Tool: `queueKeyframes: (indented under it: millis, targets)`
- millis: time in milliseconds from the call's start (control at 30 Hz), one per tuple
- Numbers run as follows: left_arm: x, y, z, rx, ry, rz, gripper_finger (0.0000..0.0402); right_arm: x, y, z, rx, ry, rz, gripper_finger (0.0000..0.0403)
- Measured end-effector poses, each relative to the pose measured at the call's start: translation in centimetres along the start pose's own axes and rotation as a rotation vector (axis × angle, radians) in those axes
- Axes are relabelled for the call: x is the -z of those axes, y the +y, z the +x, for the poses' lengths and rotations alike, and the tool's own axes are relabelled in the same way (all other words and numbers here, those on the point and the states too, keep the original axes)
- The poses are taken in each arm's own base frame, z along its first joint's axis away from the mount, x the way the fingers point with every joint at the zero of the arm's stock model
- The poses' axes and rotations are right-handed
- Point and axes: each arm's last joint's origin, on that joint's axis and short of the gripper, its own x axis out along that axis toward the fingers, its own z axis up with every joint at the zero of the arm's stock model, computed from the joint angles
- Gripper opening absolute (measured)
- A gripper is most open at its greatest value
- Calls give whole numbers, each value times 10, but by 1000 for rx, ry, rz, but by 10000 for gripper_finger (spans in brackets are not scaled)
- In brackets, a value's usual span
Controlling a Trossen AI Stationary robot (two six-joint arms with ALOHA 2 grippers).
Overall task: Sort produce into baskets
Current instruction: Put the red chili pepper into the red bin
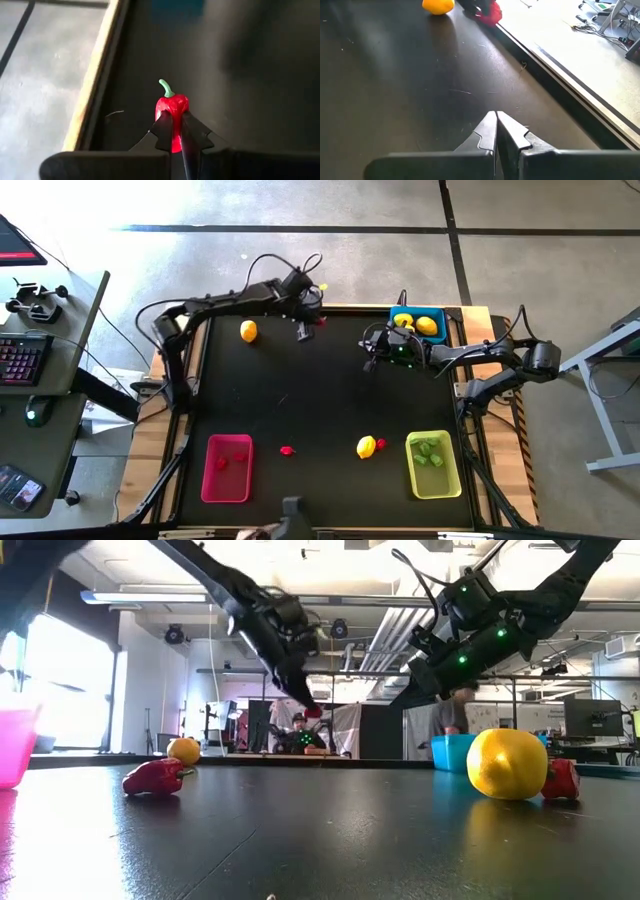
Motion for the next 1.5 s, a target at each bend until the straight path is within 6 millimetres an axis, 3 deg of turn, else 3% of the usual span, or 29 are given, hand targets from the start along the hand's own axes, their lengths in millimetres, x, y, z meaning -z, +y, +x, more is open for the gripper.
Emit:
queueKeyframes:
  millis: [100,333,700,867,1233,1500]
  targets:
    - [3,-20,-10,-7,-72,28,1,0,0,0,0,6,-1,0]
    - [36,-65,-46,-10,-188,15,0,1,0,0,-1,7,2,0]
    - [69,-167,-125,76,-205,78,0,0,0,0,-1,6,2,0]
    - [77,-204,-154,123,-208,80,0,0,0,0,-1,6,3,0]
    - [98,-256,-172,241,-112,176,0,0,0,0,-1,6,3,0]
    - [108,-281,-183,330,-99,233,0,0,0,0,-1,5,3,0]
